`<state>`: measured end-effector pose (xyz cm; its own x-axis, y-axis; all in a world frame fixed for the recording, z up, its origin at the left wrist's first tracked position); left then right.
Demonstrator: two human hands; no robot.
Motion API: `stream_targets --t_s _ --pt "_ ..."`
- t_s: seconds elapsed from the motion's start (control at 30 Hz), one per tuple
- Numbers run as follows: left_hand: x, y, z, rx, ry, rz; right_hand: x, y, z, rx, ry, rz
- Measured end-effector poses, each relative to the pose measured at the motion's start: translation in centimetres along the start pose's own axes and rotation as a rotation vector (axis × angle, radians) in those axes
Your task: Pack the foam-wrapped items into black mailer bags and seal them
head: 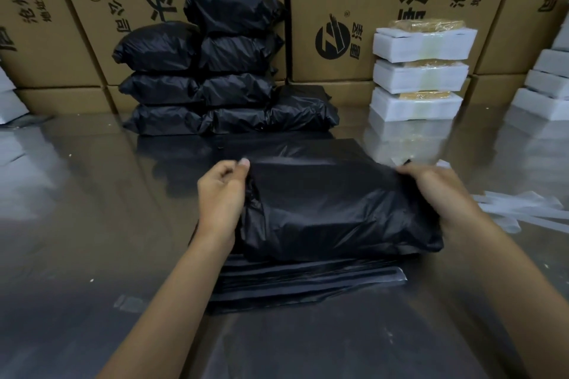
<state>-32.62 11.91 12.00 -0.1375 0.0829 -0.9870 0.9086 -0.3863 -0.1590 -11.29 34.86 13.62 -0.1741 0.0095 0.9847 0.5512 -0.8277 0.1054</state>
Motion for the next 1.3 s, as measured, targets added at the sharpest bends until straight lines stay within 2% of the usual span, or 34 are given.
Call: stream_targets --t_s 0.07,0.13,0.2,0.27,0.3,0.33,0.37,0.43,0.47,0.5,0.6,0.67,0.77,1.1,1.3 --pt "1.5 0.0 -0.4 -0.006 -0.153 0.063 -0.4 -0.5 -0.8 0.109 0.281 -0.043" --pt "2.3 0.0 -0.7 0.028 -0.275 0.058 0.3 -0.7 -0.8 0.114 0.485 0.007" --pt "2.1 0.0 -0.6 0.033 -0.316 -0.02 2.6 -0.7 -0.3 -0.062 0.649 0.163" --pt "1.5 0.1 -0.3 0.021 -0.302 -0.119 6.0 0.2 -1.0 -0.234 0.696 0.401" --pt "1.0 0.3 -0.1 0.015 -0.3 -0.175 7.8 0.8 -2.1 -0.218 0.663 0.533" --pt "0.6 0.4 0.0 0.01 -0.307 -0.233 9.3 1.3 -3.8 -0.106 0.61 0.627" --pt "0.1 0.6 0.0 0.007 -0.312 -0.291 10.6 1.7 -6.1 0.088 0.558 0.671" --pt "-1.1 1.0 0.1 0.006 -0.317 -0.41 11.3 2.6 -11.2 0.52 0.573 0.626" --pt "-1.5 1.2 0.2 0.0 -0.348 -0.474 10.9 2.9 -13.4 0.676 0.599 0.578" --pt "-2.0 1.5 0.3 -0.009 -0.407 -0.542 10.3 3.0 -15.2 0.756 0.591 0.526" --pt "-3.0 2.3 0.5 -0.014 -0.613 -0.731 8.2 2.1 -17.5 0.742 0.428 0.398" --pt "-3.4 2.6 0.6 -0.005 -0.705 -0.833 7.5 1.4 -17.7 0.736 0.414 0.386" --pt "-3.7 2.9 0.5 0.002 -0.811 -0.923 7.3 1.2 -17.4 0.838 0.385 0.396" --pt "-4.3 2.8 1.4 -0.097 -0.882 -0.913 7.4 1.6 -15.8 1.094 0.365 0.442" --pt "-4.4 2.8 1.5 -0.075 -0.879 -0.903 7.3 1.6 -15.8 1.105 0.398 0.469"
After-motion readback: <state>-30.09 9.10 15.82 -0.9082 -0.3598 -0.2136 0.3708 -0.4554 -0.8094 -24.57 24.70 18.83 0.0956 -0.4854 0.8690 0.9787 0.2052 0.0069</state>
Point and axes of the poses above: each hand's wrist, its own y-axis away from the middle knuckle, its own z-axis out of the back of the hand, x = y × z, the point moved 4 cm from there along -y, towards the middle knuckle, and after that the axes turned 6 degrees about x, right-handed, at the moved point
